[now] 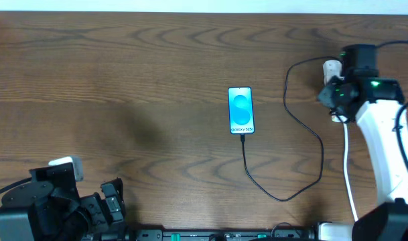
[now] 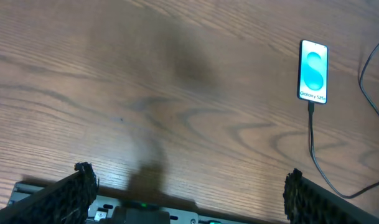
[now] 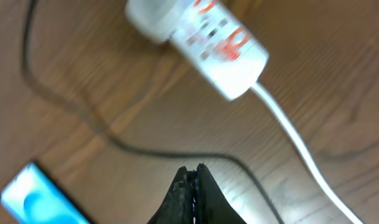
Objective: Plug charger to phone and switch on socket
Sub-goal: 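Move the right gripper over the power strip's orange switch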
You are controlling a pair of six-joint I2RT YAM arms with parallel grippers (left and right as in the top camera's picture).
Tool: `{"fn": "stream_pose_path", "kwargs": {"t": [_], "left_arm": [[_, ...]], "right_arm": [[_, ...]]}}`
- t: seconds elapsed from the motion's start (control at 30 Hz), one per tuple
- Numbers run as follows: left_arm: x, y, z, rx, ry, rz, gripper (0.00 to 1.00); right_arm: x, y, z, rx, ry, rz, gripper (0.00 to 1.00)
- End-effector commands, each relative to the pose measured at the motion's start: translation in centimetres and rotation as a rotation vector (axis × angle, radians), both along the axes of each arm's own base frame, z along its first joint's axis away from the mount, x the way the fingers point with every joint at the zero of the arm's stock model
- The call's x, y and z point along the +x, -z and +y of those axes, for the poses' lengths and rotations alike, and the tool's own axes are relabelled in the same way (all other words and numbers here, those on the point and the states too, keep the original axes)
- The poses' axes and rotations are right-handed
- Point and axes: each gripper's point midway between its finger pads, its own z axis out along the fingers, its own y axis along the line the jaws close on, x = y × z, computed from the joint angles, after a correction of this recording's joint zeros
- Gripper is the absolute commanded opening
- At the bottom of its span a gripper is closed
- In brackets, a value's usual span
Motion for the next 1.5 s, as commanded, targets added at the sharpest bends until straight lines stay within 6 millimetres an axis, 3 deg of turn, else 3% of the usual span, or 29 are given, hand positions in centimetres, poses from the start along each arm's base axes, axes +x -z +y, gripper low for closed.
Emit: {"fn": "stream_pose_path", "kwargs": {"t": [0.0,0.2,0.37,0.6,0.8,0.97,1.17,1.47], "left_arm": [[-0.8,-0.1,0.2,0.020,0.005,-0.029,0.97],[-2.4,-0.7,0.1,0.023,0.004,-0.119,0.97],[-4.2,-1.2,0.1,0.027,0.003,-0.212,0.97],[-6.9,-1.6,0.0,0.031,0.002,-0.347,0.97],[-8.8,-1.2,-0.1,0.034,0.001,-0.408,0.97],[-9.6,-0.6,-0.1,0.034,0.001,-0.409,0.97],[-10.2,0.4,-0.1,0.032,0.002,-0.360,0.98],[-10.2,0.4,-0.1,0.032,0.002,-0.360,0.97]], "right_arm": [[1.2,1.2,-2.3,0.015,0.087,-0.010,0.02],[2.5,3.7,-4.8,0.079,0.157,0.007,0.01],[4.1,4.7,-6.6,0.110,0.193,0.032,0.01],[7.5,5.8,-8.8,0.114,0.219,0.046,0.01],[9.4,8.0,-9.4,0.112,0.204,0.071,0.01],[9.6,9.9,-9.5,0.096,0.147,0.109,0.01],[10.3,9.7,-10.2,0.044,0.105,0.091,0.01],[10.3,10.1,-10.1,0.031,0.066,0.100,0.01]]}}
